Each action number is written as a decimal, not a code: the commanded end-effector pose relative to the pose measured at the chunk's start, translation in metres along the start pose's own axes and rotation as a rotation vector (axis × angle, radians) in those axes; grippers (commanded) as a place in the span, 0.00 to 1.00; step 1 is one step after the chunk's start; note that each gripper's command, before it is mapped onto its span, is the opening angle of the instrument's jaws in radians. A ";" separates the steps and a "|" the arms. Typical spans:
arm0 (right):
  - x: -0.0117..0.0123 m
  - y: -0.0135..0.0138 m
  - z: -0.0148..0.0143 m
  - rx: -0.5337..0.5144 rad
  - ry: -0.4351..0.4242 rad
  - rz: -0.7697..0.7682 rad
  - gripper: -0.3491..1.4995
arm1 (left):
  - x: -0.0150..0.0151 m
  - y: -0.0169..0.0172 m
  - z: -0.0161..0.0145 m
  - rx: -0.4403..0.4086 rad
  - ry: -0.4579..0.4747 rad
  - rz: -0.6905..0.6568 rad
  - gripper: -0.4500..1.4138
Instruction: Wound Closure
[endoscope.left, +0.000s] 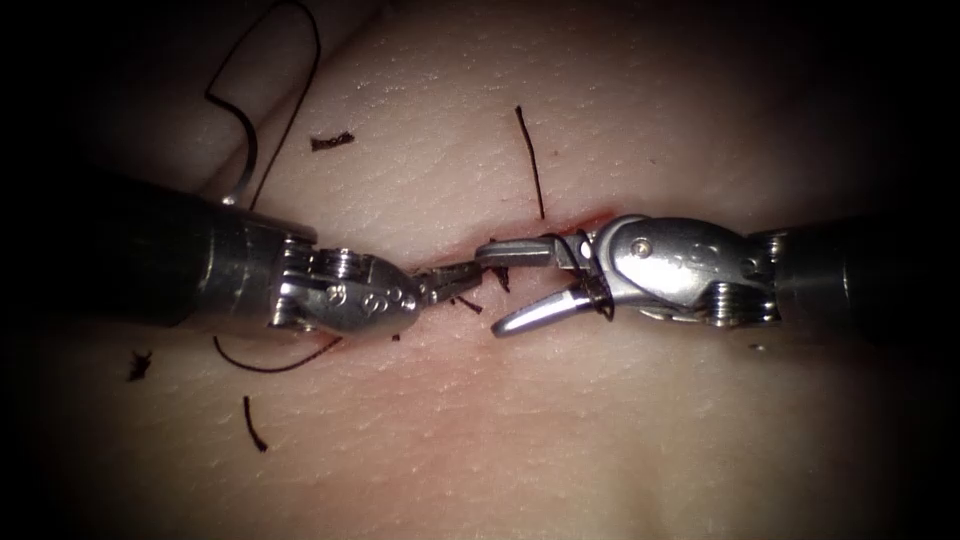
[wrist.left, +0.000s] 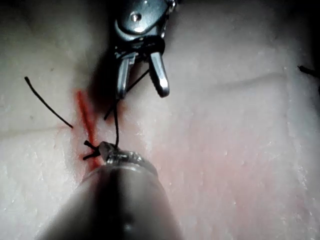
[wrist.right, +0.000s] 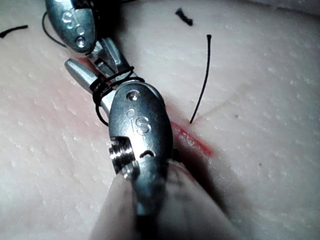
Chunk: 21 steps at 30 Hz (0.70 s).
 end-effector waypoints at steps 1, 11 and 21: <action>-0.0006 0.0002 0.0008 -0.015 0.009 0.002 0.39 | 0.0001 0.0008 0.0006 -0.001 0.001 -0.004 0.00; -0.0007 0.0015 -0.0001 -0.180 -0.026 0.030 0.38 | 0.0035 0.0043 -0.0003 0.013 0.002 -0.005 0.00; -0.0011 0.0013 -0.0009 -0.451 -0.187 0.084 0.63 | 0.0064 0.0022 -0.0001 0.040 0.019 -0.056 0.00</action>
